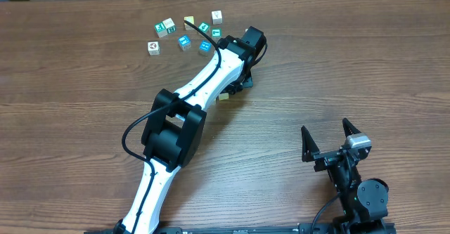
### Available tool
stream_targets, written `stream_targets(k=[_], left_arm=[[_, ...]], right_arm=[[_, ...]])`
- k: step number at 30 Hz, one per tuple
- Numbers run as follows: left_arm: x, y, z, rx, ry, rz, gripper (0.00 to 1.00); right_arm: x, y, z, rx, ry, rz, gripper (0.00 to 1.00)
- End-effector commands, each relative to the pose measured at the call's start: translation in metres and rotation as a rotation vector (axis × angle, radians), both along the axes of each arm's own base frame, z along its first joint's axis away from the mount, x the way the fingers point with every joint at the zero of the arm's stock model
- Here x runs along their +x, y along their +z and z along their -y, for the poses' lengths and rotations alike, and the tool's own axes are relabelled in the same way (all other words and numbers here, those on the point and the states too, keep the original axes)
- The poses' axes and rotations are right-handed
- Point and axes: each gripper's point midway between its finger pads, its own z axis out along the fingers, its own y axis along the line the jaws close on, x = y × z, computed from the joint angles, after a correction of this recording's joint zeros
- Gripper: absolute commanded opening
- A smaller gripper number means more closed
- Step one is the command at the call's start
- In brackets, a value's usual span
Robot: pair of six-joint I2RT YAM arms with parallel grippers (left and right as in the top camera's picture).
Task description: Form a horizontal line
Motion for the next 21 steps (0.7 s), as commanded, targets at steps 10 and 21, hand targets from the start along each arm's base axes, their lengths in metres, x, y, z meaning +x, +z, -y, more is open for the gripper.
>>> stream_targets(k=[10,21], left_arm=[[-0.006,0.000,-0.002,0.013,-0.019,-0.021,0.04],[-0.013,-0.001,0.000,-0.002,-0.029,-0.058,0.04]], right_arm=[[0.001,-0.002,0.002,-0.004,-0.008,0.004,1.00],[0.001,-0.002,0.002,-0.004,-0.008,0.004,1.00]])
